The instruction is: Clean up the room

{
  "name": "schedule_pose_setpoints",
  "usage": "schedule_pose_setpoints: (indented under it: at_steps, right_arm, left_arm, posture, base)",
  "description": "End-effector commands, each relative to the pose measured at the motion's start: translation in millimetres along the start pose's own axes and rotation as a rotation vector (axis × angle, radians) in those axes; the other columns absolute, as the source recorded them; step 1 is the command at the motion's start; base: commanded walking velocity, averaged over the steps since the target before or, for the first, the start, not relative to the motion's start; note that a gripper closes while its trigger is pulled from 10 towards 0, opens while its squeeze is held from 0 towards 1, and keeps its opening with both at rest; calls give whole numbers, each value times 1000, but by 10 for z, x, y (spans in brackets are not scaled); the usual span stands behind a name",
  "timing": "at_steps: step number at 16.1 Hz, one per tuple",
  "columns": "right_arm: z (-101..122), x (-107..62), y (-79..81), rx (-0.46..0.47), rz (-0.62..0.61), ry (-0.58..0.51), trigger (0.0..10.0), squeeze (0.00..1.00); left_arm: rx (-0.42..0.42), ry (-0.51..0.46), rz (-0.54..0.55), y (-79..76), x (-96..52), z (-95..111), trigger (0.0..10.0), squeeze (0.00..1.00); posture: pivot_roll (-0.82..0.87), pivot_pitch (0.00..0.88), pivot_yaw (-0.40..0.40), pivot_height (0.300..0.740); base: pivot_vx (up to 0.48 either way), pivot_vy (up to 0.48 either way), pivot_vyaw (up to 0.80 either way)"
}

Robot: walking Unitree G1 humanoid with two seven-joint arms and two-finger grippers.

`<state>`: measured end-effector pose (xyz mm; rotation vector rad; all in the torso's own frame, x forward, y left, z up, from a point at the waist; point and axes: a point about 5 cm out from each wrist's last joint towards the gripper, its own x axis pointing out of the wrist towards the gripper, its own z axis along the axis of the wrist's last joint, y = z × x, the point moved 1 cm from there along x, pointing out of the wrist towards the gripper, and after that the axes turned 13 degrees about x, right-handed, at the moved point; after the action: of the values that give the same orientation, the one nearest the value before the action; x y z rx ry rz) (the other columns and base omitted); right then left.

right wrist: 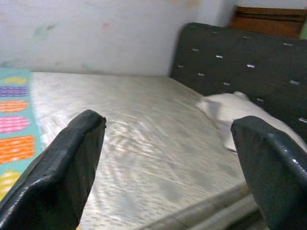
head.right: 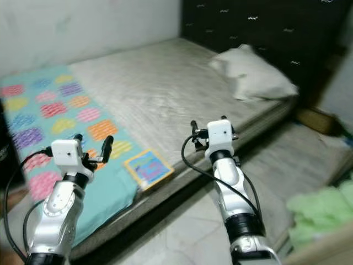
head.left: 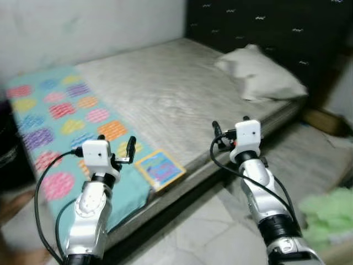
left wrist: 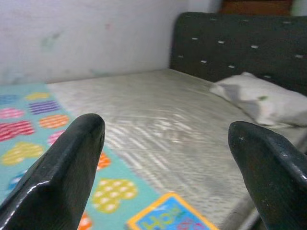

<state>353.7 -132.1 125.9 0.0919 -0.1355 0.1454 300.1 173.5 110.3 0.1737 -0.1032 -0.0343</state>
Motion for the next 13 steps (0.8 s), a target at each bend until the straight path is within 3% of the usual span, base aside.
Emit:
schedule_pose_setpoints:
  at_steps: [1, 9, 13]
  right_arm:
    - [39, 37, 78, 11, 27, -18, 10000, 0]
    - [11, 66, 118, 23, 39, -24, 10000, 0]
    - [22, 76, 96, 49, 51, -19, 10000, 0]
  left_arm:
    - [7, 1, 4, 26, 11, -10, 10000, 0]
    - [13, -19, 3, 63, 54, 22, 10000, 0]
    - [7, -8, 12, 65, -48, -41, 10000, 0]
  posture:
    - [-8, 0, -57, 740]
    - [16, 0, -58, 740]
    - [15, 0, -75, 740]
  base:
    - [0, 0, 800]
    - [0, 0, 797]
    - [0, 0, 750]
